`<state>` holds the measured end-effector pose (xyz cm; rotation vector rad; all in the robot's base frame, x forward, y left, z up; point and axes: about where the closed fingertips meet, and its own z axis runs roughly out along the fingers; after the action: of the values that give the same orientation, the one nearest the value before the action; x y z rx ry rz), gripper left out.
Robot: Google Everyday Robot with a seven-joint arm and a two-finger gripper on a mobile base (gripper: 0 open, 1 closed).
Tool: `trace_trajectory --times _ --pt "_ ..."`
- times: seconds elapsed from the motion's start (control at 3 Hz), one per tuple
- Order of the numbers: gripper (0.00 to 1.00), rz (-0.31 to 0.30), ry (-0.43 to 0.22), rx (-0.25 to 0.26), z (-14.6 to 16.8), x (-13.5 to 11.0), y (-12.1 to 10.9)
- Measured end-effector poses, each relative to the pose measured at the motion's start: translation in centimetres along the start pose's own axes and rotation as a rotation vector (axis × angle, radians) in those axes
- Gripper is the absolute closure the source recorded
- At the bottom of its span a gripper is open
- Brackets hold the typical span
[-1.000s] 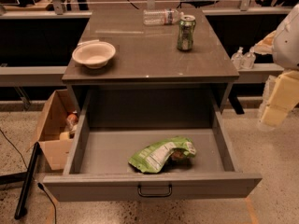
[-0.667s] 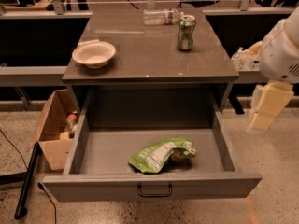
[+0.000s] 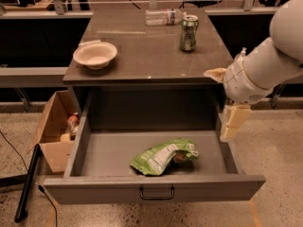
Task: Pick green rice chip bag from top drawer and place on counter
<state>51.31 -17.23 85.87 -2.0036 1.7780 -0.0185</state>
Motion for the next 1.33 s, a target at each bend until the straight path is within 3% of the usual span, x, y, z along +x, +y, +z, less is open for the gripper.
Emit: trace_trajectory --times 0.33,0.67,1.0,1.33 --pt "0.0 -0.167 -0.046 -0.035 4.2 -0.5 0.2" --pt "0.0 -0.309 -0.023 -0.016 7.3 -1.6 1.0" --pt "0.0 -0.324 -0.018 0.012 8.3 -1.8 0.8" --pt "0.0 -0.381 -0.037 0.002 10.6 -1.4 1.8"
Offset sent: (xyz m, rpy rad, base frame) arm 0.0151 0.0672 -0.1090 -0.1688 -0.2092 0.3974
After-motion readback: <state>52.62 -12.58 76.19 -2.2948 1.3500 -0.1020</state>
